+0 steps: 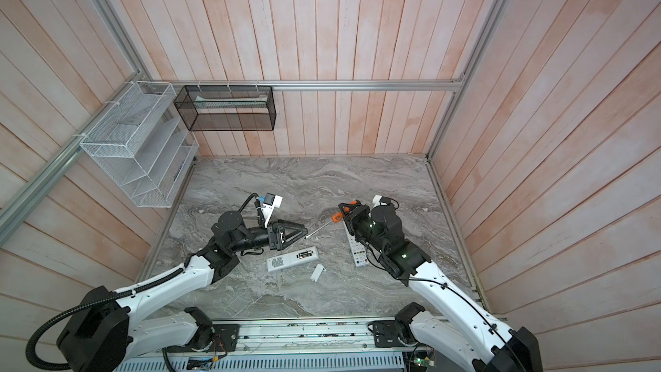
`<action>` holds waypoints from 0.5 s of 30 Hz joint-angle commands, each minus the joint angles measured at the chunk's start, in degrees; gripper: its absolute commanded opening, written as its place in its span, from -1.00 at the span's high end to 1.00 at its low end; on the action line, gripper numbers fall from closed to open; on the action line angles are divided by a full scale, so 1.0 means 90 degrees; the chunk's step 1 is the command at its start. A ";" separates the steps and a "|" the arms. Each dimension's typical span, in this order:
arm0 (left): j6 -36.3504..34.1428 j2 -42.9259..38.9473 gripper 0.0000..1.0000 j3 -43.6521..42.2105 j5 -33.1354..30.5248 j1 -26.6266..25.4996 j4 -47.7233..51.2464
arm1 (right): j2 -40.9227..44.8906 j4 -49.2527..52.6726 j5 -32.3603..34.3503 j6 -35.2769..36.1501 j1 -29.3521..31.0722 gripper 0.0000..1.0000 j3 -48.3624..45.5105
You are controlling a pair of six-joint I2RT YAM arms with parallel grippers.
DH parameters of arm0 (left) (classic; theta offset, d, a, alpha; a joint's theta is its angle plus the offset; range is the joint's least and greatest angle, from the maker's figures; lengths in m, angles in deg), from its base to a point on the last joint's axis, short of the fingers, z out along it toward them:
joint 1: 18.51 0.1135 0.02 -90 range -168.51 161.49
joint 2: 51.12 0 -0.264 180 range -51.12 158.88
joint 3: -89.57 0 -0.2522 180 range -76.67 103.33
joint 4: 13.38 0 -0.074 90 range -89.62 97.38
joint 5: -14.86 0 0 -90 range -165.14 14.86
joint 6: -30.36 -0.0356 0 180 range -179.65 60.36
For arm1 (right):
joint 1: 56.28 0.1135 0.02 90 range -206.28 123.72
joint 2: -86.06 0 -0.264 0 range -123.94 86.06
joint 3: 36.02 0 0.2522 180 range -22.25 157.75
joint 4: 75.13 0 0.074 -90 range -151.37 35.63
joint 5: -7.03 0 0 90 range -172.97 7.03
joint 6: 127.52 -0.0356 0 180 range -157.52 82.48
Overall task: Unload the batteries from the remote control
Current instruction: 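Open the left gripper and draw it back while the right gripper holds the screwdriver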
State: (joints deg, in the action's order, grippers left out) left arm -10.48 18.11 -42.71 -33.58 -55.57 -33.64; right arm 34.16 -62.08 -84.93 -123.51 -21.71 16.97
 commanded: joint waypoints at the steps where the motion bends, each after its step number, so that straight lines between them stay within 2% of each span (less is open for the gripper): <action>1: -0.0044 0.0253 -1.00 0.0278 -0.0540 -0.0262 -0.0361 | 0.0160 -0.0178 0.0406 -0.0320 0.0078 1.00 -0.0099; 4: 0.0047 0.0433 -1.00 0.0329 -0.0689 -0.0420 -0.0439 | 0.0230 -0.0146 0.0457 -0.0324 0.0099 1.00 -0.0128; 8: 0.0143 0.0474 -0.67 0.0319 -0.0861 -0.0460 -0.0504 | 0.0337 -0.0143 0.0499 -0.0356 0.0112 1.00 -0.0233; 12: 0.0129 0.0445 -0.25 0.0374 -0.0946 -0.0472 -0.0365 | 0.0441 -0.0165 0.0510 -0.0384 0.0108 1.00 -0.0345; 15: 0.0137 0.0520 -0.05 0.0463 -0.0882 -0.0483 -0.0322 | 0.0536 -0.0130 0.0559 -0.0388 0.0116 1.00 -0.0397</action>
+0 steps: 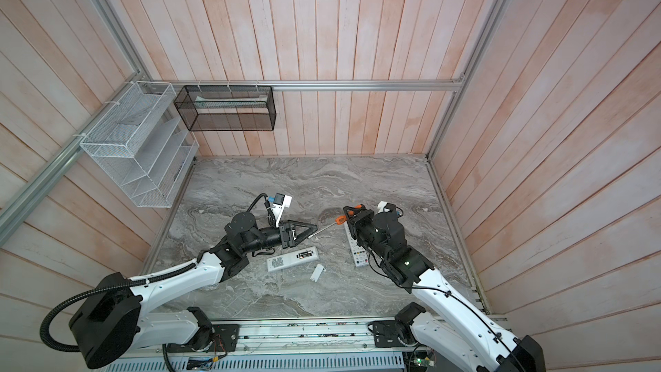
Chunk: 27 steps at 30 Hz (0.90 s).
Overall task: Unload the batteries from the remote control
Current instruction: 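Open the left gripper and draw it back while the right gripper holds the screwdriver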
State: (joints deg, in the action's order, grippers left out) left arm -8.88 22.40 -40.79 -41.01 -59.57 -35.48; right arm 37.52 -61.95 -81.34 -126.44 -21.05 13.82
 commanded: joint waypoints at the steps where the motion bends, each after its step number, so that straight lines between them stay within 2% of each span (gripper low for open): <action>1: -0.0026 0.0096 -0.04 0.0290 -0.0003 -0.0038 -0.0126 | 0.0182 -0.0125 0.0189 -0.0069 0.0043 1.00 -0.0060; 3: -0.0010 0.0228 -0.06 0.0372 0.0158 -0.0080 -0.0133 | 0.0225 -0.0087 0.0227 -0.0079 0.0045 1.00 -0.0071; 6: -0.0166 0.0393 -0.26 0.0548 0.0192 -0.0210 0.0121 | 0.0236 -0.0055 0.0222 -0.0054 0.0045 1.00 -0.0055; 10: -0.0221 0.0530 -0.25 0.0648 0.0163 -0.0282 0.0227 | 0.0246 -0.0020 0.0227 -0.0035 0.0042 1.00 -0.0032; 13: -0.0229 0.0536 -0.07 0.0690 0.0153 -0.0282 0.0279 | 0.0261 -0.0009 0.0244 -0.0014 0.0051 1.00 -0.0033; 18: -0.0351 0.0533 0.36 0.0779 0.0188 -0.0286 0.0517 | 0.0289 0.0005 0.0291 -0.0026 0.0058 1.00 -0.0070; 27: -0.0442 0.0552 0.88 0.0808 0.0202 -0.0290 0.0653 | 0.0246 -0.0045 0.0286 -0.0023 0.0091 1.00 -0.0092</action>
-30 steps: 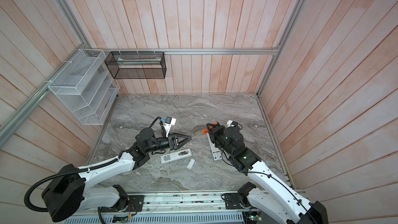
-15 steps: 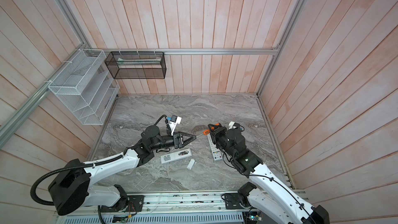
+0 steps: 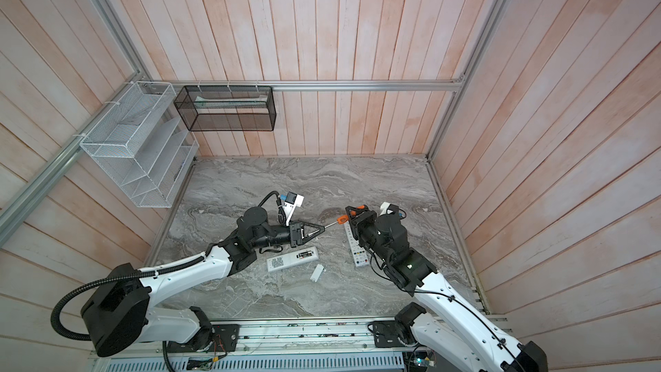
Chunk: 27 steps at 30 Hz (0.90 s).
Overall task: Unload the batteries from the remote control
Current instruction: 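Open the left gripper and draw it back while the right gripper holds the screwdriver, then move the open left gripper toward the opened remote while the right holds the screwdriver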
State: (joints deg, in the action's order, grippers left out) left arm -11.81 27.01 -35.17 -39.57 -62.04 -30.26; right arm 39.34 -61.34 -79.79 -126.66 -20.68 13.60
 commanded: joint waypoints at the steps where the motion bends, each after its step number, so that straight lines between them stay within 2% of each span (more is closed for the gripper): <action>1: -0.0134 0.0040 0.89 0.0184 0.0042 -0.0017 0.0083 | 0.0045 -0.0122 0.0114 -0.0002 0.0053 1.00 -0.0072; 7: -0.0176 0.0039 1.00 0.0192 0.0020 -0.0010 0.0176 | 0.0037 -0.0269 0.0046 0.0004 0.0073 1.00 -0.0134; 8: -0.0219 0.0034 1.00 0.0211 0.0036 -0.0002 0.0219 | 0.0035 -0.0350 0.0024 0.0035 0.0076 0.91 -0.0165; 11: -0.0360 -0.0023 1.00 0.0308 0.0206 0.0109 0.0514 | 0.0082 -0.0524 -0.0014 0.0397 0.0055 0.24 -0.0201; 14: -0.0323 -0.0085 1.00 0.0345 0.0890 0.0529 0.0714 | 0.0089 -0.0254 -0.0156 0.1378 -0.0088 -0.63 -0.0087; 15: -0.0273 -0.0094 1.00 0.0350 0.1222 0.0733 0.0779 | 0.0052 -0.0227 -0.0521 0.1806 -0.0250 -0.84 -0.0080; 16: -0.0249 -0.0115 1.00 0.0359 0.1460 0.0889 0.0883 | 0.0005 -0.0225 -0.0903 0.2125 -0.0406 -0.94 -0.0087; 19: -0.0318 -0.0203 1.00 0.0446 0.2162 0.1428 0.1346 | -0.0151 -0.0192 -0.2308 0.3271 -0.0908 -0.96 -0.0021; 23: -0.0536 -0.0277 1.00 0.0649 0.2934 0.1859 0.1991 | -0.0456 0.0467 -0.3603 0.4757 -0.1308 -0.96 0.0383; 25: -0.0373 -0.0227 1.00 0.0627 0.3351 0.1997 0.1903 | -0.0697 0.0420 -0.4591 0.5208 -0.1422 -0.96 0.0470; 27: -0.0097 -0.0197 1.00 0.0574 0.3768 0.2106 0.1641 | -0.0938 0.0699 -0.5116 0.5884 -0.1424 -0.96 0.0714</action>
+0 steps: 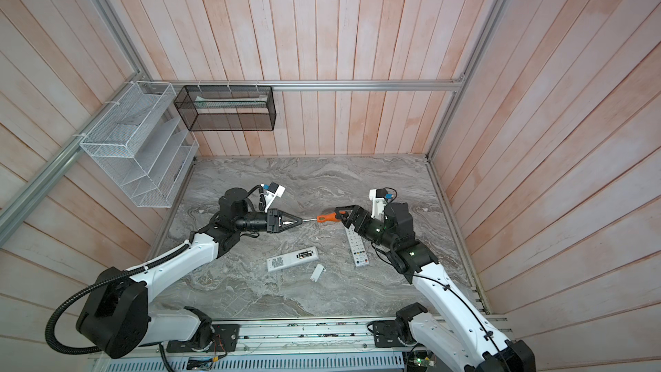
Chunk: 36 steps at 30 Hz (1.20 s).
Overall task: Unload the batteries from the remote control
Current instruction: 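Move the open left gripper toward the opened remote while the right holds the screwdriver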
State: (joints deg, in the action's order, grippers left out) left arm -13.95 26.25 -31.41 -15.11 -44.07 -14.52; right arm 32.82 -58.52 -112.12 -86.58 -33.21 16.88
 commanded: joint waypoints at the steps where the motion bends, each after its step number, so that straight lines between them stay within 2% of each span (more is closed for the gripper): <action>1: 0.0274 -0.0127 1.00 0.0120 0.1181 0.0141 -0.0225 | -0.0271 0.0518 -0.1630 0.1667 -0.0036 -0.96 0.0446; 3: 0.0410 -0.0191 1.00 0.0111 0.1391 0.0175 -0.0288 | -0.0318 0.0605 -0.1842 0.2008 -0.0116 -0.96 0.0562; 5: 0.0439 -0.0273 1.00 0.0125 0.1452 0.0202 -0.0265 | -0.0312 0.0254 -0.2269 0.1889 -0.0252 -0.96 0.0486; 9: 0.0412 -0.0332 1.00 0.0176 0.1513 0.0250 -0.0162 | -0.0326 -0.1359 -0.3229 0.0808 -0.0296 -0.91 -0.0010; 11: 0.0375 -0.0334 1.00 0.0185 0.1504 0.0255 -0.0108 | -0.0347 -0.1739 -0.3457 0.0462 -0.0296 -0.88 -0.0147; 15: 0.0307 -0.0305 1.00 0.0167 0.1497 0.0252 -0.0059 | -0.0345 -0.1354 -0.3478 0.0567 -0.0291 -0.78 -0.0109; 20: 0.0226 -0.0276 1.00 0.0177 0.1528 0.0254 0.0015 | -0.0305 -0.1766 -0.3715 0.0098 -0.0268 -0.66 -0.0232; 25: 0.0159 -0.0276 1.00 0.0164 0.1552 0.0253 0.0063 | -0.0431 -0.1787 -0.3734 -0.0033 -0.0179 -0.52 -0.0172; 36: 0.0060 -0.0295 1.00 0.0118 0.1631 0.0252 0.0179 | -0.0697 -0.1717 -0.3605 -0.0042 0.0018 -0.11 -0.0125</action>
State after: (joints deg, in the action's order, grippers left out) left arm -11.85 24.30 -31.39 -1.43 -42.06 -12.90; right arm 26.55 -72.50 -144.33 -86.93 -33.49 15.22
